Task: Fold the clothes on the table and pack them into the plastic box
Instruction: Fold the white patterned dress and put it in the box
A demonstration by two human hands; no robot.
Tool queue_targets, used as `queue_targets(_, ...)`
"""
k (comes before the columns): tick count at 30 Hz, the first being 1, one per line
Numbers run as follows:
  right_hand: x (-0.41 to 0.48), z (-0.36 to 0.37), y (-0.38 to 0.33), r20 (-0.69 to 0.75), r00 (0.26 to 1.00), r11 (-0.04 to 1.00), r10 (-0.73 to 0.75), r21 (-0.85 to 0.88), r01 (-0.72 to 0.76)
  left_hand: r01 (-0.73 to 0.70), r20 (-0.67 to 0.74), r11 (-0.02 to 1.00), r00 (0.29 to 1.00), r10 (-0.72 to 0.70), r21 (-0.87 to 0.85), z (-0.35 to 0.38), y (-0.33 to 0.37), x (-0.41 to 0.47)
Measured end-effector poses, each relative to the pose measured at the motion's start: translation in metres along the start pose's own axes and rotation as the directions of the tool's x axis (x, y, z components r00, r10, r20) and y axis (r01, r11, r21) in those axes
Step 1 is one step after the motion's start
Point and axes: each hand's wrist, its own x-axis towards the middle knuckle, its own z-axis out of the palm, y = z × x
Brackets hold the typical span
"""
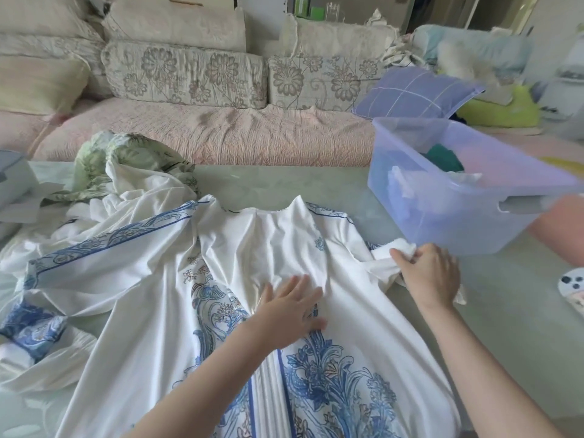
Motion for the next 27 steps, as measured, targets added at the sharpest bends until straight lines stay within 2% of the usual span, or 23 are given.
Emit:
queue_targets(2,0.014,0.006,-0.009,0.036,0.994,0.995,-0.103,-0.007,0.103,0.006,-0.04,0.999,0.999,-0.004,0.033,0.007,-0.001,-0.002)
queue_targets(5,0.037,0.007,-0.025,0.111,0.97,0.977,-0.214,0.009,0.214,-0.005,-0.103,0.999,0.995,0.001,-0.04,0.005,-0.001,-0.004)
queue_targets(7,0.055,0.009,-0.036,0.176,0.939,0.955,-0.295,0.09,0.283,0.017,-0.177,1.0,0.984,-0.017,-0.006,0.0,-0.006,0.0)
queue_targets(9,0.075,0.013,-0.047,0.345,0.901,0.959,-0.263,0.195,0.206,0.07,-0.228,0.996,0.972,-0.056,0.054,-0.006,-0.012,0.007)
queue_targets(10,0.083,0.018,-0.052,0.446,0.866,0.969,-0.226,0.19,0.155,0.106,-0.235,0.992,0.968,-0.089,0.061,-0.009,-0.015,0.012)
queue_targets(12,0.089,0.03,-0.061,0.627,0.76,0.983,-0.172,0.158,0.092,0.17,-0.242,0.984,0.958,-0.152,0.059,-0.014,-0.021,0.02)
queue_targets(13,0.089,0.038,-0.063,0.682,0.714,0.987,-0.157,0.142,0.081,0.194,-0.234,0.98,0.956,-0.176,0.055,-0.016,-0.023,0.023)
queue_targets(15,0.087,0.055,-0.064,0.727,0.673,0.989,-0.134,0.052,0.141,0.224,-0.207,0.974,0.955,-0.214,0.026,-0.016,-0.028,0.025)
queue_targets(17,0.083,0.069,-0.064,0.718,0.687,0.98,-0.116,-0.029,0.195,0.217,-0.2,0.976,0.956,-0.212,0.001,-0.013,-0.031,0.025)
queue_targets(19,0.082,0.074,-0.065,0.672,0.73,0.988,-0.122,0.012,0.154,0.212,-0.194,0.977,0.959,-0.209,-0.005,-0.008,-0.034,0.023)
queue_targets(24,0.102,0.073,-0.063,0.366,0.924,0.993,-0.106,0.088,0.079,0.24,-0.202,0.97,0.949,-0.244,-0.045,-0.005,-0.042,0.027)
queue_targets(25,0.103,0.073,-0.061,0.348,0.934,0.994,-0.084,0.101,0.052,0.23,-0.206,0.972,0.95,-0.233,-0.041,-0.004,-0.042,0.028)
queue_targets(27,0.103,0.08,-0.056,0.411,0.909,0.995,-0.065,0.095,0.028,0.221,-0.199,0.975,0.955,-0.221,-0.02,0.0,-0.042,0.031)
